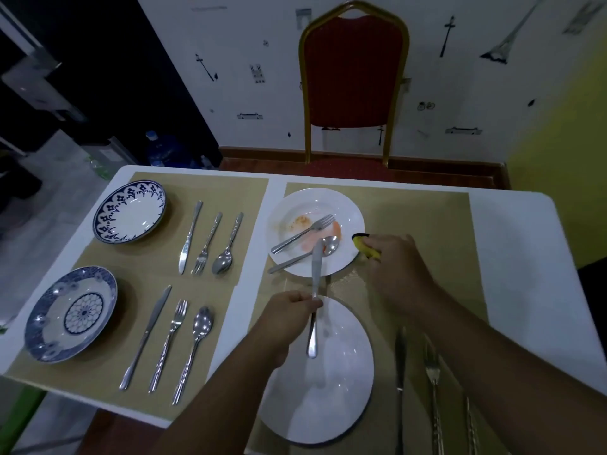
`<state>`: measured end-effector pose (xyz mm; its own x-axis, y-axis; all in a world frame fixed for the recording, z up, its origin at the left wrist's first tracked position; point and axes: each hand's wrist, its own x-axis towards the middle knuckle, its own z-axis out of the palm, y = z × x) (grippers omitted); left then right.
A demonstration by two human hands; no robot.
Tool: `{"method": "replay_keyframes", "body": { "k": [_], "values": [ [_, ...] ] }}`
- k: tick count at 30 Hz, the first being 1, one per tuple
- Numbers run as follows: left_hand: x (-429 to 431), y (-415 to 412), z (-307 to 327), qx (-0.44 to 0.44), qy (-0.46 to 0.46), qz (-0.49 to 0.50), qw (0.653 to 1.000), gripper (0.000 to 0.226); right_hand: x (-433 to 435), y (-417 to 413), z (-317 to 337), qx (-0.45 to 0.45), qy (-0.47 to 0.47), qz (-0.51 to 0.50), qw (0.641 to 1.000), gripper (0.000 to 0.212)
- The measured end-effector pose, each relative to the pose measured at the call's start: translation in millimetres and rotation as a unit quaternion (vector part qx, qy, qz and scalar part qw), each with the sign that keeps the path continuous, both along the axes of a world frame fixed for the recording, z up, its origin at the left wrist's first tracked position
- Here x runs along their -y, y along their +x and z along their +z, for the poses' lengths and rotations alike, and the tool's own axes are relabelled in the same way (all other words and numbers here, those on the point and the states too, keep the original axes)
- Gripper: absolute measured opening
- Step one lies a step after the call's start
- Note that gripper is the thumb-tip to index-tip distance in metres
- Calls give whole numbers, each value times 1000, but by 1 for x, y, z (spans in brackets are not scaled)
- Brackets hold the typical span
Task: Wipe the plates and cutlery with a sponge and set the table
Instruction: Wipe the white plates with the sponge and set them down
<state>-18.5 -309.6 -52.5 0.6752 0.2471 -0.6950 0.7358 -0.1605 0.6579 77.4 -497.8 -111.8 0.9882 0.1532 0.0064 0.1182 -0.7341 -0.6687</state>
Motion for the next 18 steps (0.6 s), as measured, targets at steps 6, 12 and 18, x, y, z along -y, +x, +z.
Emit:
{"method": "replay_keyframes", "body": {
  "k": [6,12,18],
  "values": [
    [38,20,17,54,-18,-74,996,17,30,-25,0,-41,22,-52,998,48],
    [80,49,17,20,-145,-21,989,27,56,-49,32,-19,99,-77,992,44],
    [103,52,-9,26,-143,-49,988,15,91,-68,32,-4,84,-110,990,44]
  ]
}}
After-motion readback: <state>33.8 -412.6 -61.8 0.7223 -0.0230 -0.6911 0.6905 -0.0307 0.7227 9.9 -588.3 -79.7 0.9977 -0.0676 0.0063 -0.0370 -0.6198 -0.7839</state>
